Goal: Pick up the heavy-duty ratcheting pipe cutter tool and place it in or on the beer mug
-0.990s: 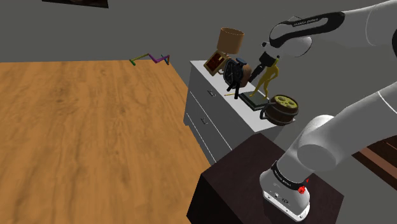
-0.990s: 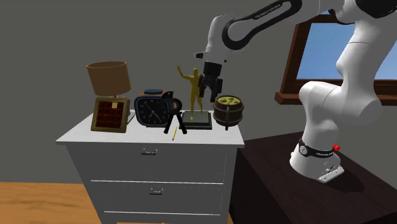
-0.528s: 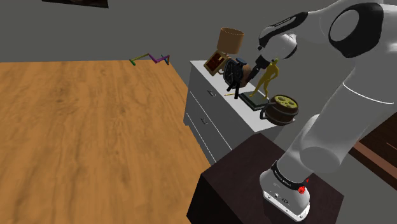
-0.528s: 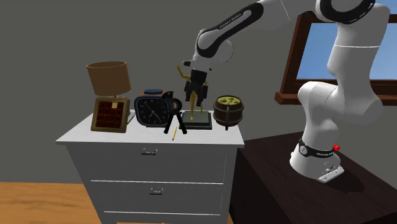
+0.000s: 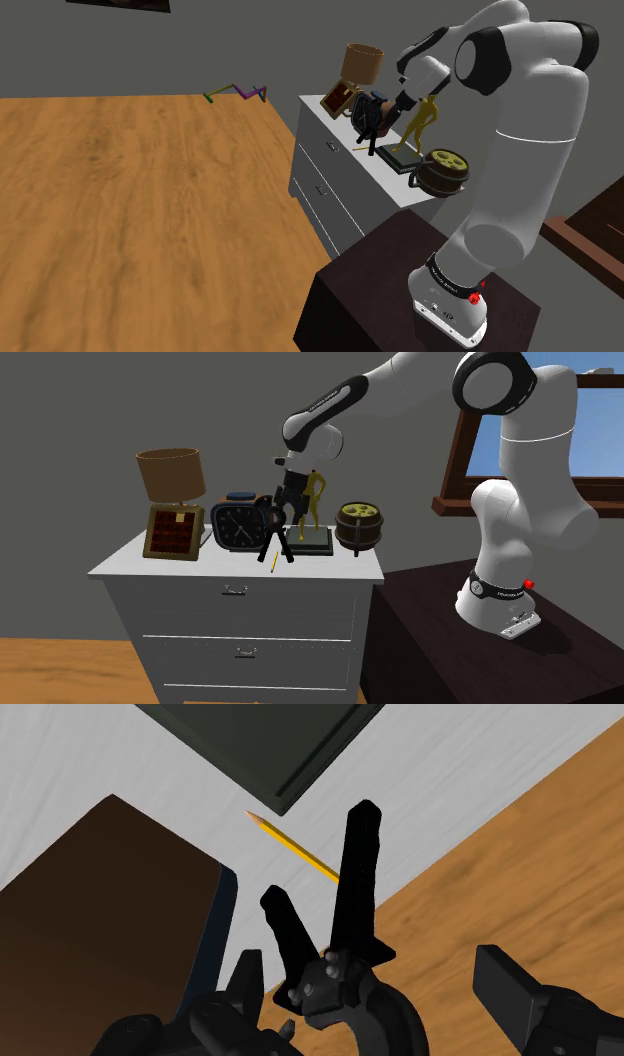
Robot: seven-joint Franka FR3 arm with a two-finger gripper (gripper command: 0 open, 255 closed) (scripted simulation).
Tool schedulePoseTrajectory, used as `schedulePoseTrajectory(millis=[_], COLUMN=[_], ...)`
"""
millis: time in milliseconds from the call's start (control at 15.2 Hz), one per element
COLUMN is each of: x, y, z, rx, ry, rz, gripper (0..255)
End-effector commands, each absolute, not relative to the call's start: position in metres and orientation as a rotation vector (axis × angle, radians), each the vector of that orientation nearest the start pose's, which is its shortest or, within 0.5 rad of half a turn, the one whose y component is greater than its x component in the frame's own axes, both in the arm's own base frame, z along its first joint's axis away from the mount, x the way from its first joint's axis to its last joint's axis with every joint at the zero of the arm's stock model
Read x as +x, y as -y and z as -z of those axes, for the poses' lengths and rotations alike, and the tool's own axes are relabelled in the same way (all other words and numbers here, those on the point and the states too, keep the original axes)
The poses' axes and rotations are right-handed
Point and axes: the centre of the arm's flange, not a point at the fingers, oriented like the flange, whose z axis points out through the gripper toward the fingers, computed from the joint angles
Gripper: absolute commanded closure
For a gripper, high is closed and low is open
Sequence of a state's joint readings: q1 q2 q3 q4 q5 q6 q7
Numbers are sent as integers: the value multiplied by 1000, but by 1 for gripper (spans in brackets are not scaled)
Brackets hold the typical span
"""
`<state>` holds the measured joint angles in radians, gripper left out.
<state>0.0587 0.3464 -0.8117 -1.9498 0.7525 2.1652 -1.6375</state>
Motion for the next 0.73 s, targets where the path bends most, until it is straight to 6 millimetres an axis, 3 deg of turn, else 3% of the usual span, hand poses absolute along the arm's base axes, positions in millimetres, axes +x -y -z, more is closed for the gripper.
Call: schedulePoseTrajectory(millis=[0, 198, 660], x=[482, 488, 488], y=[374, 371, 371], z=[-344, -327, -327], rx=[-2891, -2891, -2891], ry=[717, 717, 717], rz=[532, 532, 532], gripper=[0, 0, 0])
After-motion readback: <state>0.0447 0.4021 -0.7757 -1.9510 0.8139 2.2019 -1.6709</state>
